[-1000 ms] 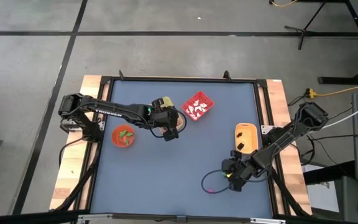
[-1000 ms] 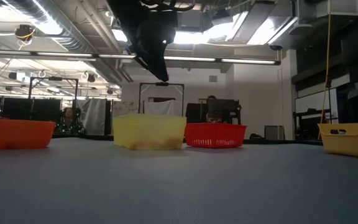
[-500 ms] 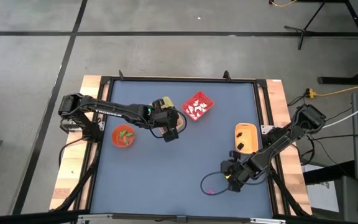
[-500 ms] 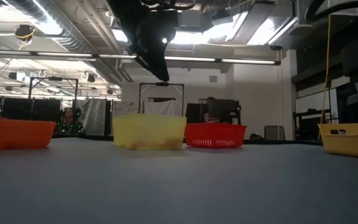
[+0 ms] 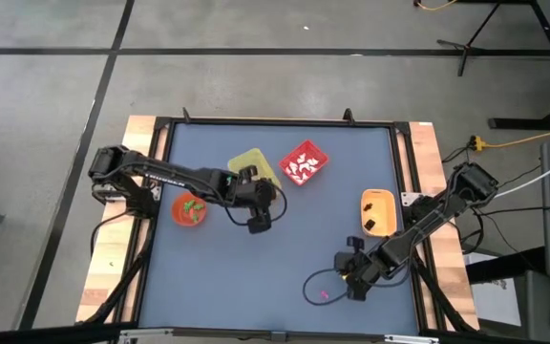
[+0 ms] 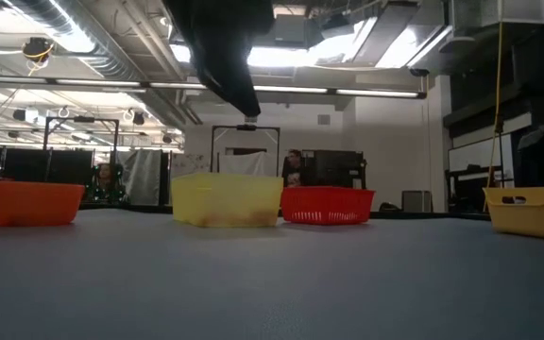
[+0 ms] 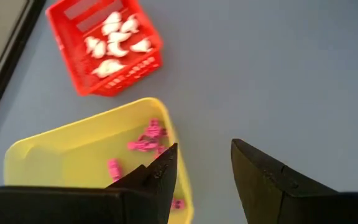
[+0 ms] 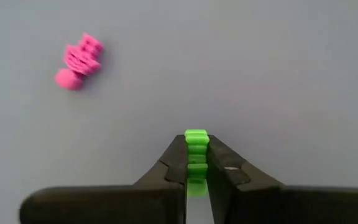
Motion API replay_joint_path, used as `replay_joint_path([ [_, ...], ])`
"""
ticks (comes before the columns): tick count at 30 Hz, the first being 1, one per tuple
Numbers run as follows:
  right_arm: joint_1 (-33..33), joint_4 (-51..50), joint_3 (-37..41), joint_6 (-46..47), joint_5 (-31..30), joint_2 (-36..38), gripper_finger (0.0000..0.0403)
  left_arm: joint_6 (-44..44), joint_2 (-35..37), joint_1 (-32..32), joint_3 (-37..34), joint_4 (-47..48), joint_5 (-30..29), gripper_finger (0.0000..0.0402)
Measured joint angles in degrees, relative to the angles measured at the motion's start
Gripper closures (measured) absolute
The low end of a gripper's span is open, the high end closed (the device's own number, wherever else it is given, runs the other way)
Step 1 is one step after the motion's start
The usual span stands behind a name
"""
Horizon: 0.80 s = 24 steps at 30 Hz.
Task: Sort Halloween decoration
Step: Put the green skeleton toy into the orange bin
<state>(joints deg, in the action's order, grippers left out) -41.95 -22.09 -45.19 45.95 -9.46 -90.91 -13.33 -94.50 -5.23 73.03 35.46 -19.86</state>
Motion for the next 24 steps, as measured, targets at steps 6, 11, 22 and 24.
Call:
replay_joint_path([
  [6,0.0,0.5,-3.2,-1.4,-4.5,0.0,0.0359,0.0,0.0,-3.5,0.0,-2.8,0.1,0.0267],
  [11,0.0,5.6,-6.7,-9.2,-13.5,0.0,0.0364,0.2,0.0,-6.8,0.0,-5.9,2.1,0.0267],
  [22,2.1,30.0,-10.5,-33.9,-32.5,0.1,0.0363,0.4,0.0,-14.5,0.0,-16.1,5.2,0.0267],
  [24,3.1,35.0,-10.5,-36.9,-31.4,0.1,0.0363,0.4,0.0,-15.5,0.0,-16.9,5.1,0.0267],
])
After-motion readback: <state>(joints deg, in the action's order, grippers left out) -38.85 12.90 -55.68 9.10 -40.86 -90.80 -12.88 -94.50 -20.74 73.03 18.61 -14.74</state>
